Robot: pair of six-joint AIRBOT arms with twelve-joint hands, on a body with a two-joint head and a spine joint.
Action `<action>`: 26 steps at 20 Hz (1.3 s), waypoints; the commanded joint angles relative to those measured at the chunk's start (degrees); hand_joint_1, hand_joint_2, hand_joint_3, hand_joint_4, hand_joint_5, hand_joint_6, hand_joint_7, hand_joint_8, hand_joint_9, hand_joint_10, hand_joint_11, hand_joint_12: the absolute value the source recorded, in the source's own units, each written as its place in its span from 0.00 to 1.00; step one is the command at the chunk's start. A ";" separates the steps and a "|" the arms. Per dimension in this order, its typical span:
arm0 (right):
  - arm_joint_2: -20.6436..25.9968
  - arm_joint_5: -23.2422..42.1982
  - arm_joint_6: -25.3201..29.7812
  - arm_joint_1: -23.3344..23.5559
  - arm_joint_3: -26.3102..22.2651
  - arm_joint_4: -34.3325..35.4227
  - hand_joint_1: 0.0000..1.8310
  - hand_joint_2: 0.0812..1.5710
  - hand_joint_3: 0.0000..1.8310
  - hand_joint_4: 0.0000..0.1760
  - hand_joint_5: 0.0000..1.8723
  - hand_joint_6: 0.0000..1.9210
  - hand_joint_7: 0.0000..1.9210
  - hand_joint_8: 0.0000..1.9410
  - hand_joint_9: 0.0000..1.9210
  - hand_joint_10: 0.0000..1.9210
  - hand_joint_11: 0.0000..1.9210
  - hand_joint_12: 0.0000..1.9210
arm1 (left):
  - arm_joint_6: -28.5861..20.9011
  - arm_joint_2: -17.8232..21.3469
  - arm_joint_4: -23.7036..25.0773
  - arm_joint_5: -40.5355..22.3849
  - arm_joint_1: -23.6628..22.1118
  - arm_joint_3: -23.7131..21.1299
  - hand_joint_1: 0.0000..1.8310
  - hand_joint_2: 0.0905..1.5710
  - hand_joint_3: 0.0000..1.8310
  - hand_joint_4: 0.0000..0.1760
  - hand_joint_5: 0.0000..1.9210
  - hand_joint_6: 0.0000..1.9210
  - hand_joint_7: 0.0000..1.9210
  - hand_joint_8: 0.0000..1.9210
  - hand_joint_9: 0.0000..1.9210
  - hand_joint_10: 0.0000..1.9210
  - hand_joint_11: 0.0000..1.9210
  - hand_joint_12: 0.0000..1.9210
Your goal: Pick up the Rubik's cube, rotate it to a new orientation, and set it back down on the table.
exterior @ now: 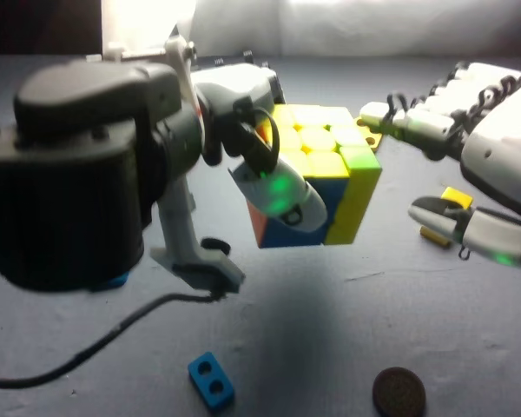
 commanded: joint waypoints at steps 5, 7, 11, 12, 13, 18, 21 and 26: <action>0.37 9.57 0.17 0.79 -0.14 -2.22 0.30 0.84 0.00 0.00 0.13 0.00 0.22 0.76 0.18 0.92 0.13 1.00 | -7.10 -0.25 9.39 1.91 2.80 -0.28 0.60 0.77 0.00 0.00 0.04 0.91 0.07 0.97 0.10 0.99 0.15 1.00; 0.41 13.08 0.09 0.98 -0.09 -2.20 0.29 0.85 0.00 0.00 0.13 0.00 0.22 0.76 0.18 0.92 0.13 1.00 | -7.33 -0.25 9.54 1.90 2.72 -0.18 0.60 0.78 0.00 0.00 0.03 0.91 0.06 0.96 0.10 0.98 0.14 1.00; 0.43 14.52 -0.41 1.65 0.03 -1.05 0.29 0.85 0.00 0.00 0.14 0.00 0.21 0.78 0.17 0.92 0.13 1.00 | -8.78 -0.36 9.85 0.90 1.54 0.41 0.60 0.76 0.00 0.00 0.01 0.94 0.05 0.97 0.10 1.00 0.14 1.00; 0.49 13.58 -0.41 1.99 0.11 -0.41 0.28 0.85 0.00 0.00 0.13 0.00 0.20 0.78 0.17 0.93 0.12 1.00 | -10.56 -0.41 10.64 0.67 2.13 0.54 0.58 0.76 0.00 0.00 0.01 0.94 0.05 0.97 0.10 1.00 0.14 1.00; 0.53 13.06 -0.41 2.29 0.14 0.37 0.28 0.85 0.00 0.00 0.13 0.00 0.20 0.78 0.17 0.93 0.12 1.00 | -11.94 -0.51 11.34 0.68 2.75 0.64 0.58 0.76 0.00 0.00 0.01 0.94 0.05 0.97 0.10 1.00 0.14 1.00; 0.52 13.45 -0.87 3.95 0.61 3.92 0.18 0.86 0.00 0.00 0.12 0.00 0.20 0.12 0.11 0.49 0.00 0.90 | -20.03 -1.06 16.79 2.02 7.08 0.99 0.60 0.75 0.00 0.00 0.04 0.92 0.06 0.98 0.11 1.00 0.16 1.00; 0.48 13.45 -0.93 4.40 0.83 4.09 0.14 0.87 0.00 0.00 0.10 0.00 0.17 0.01 0.12 0.22 0.00 0.70 | -25.34 -1.57 21.40 2.08 9.56 1.42 0.60 0.76 0.00 0.00 0.01 0.93 0.05 0.98 0.09 1.00 0.14 1.00; 0.45 13.43 -1.08 4.41 0.84 4.07 0.12 0.88 0.00 0.00 0.07 0.00 0.17 0.00 0.16 0.07 0.00 0.56 | -33.07 -2.12 29.23 2.76 12.97 2.70 0.58 0.77 0.00 0.00 0.00 0.94 0.04 0.99 0.10 1.00 0.15 1.00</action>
